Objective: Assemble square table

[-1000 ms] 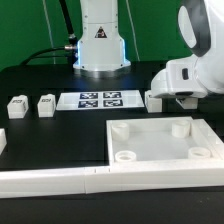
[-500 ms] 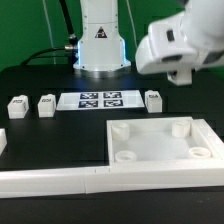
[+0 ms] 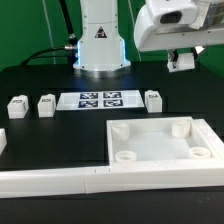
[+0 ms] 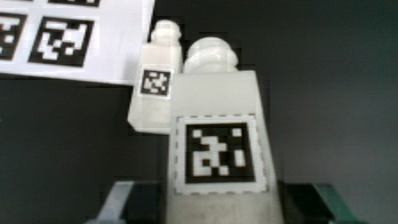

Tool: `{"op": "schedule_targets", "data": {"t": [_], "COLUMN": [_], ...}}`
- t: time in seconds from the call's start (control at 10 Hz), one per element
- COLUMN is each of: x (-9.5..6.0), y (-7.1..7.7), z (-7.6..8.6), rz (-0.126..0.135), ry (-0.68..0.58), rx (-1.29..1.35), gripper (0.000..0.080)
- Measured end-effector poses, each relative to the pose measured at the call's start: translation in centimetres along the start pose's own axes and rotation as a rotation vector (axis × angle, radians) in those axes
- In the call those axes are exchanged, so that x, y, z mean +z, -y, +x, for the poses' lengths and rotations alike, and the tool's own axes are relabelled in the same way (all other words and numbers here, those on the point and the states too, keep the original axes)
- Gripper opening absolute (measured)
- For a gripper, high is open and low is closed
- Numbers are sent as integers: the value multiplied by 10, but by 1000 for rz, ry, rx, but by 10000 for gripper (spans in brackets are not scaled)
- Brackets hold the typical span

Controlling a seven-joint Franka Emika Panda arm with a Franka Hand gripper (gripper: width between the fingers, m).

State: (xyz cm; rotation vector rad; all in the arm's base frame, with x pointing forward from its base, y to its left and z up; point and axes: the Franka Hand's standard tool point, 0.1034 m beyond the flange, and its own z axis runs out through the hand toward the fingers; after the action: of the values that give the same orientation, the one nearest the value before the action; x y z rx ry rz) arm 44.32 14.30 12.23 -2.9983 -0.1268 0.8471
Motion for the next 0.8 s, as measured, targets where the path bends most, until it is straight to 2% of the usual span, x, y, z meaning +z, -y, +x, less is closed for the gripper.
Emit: {"op": "schedule_targets", "data": {"t": [0.1,0.2,0.3,0.4,0.6,0.8], "x": [-9,-47,-82,-112,-102,-108], "y": [-8,-21,-34,-41,-39,-41], "z": [13,32,38,52,53,59], "rz": [11,27,30,19,12,9], "ry": [-60,-166,-250,-374,-520,-667], "rx": [-36,-50,-69,-81,-82,-79], "gripper": [290,290,290,290,290,290]}}
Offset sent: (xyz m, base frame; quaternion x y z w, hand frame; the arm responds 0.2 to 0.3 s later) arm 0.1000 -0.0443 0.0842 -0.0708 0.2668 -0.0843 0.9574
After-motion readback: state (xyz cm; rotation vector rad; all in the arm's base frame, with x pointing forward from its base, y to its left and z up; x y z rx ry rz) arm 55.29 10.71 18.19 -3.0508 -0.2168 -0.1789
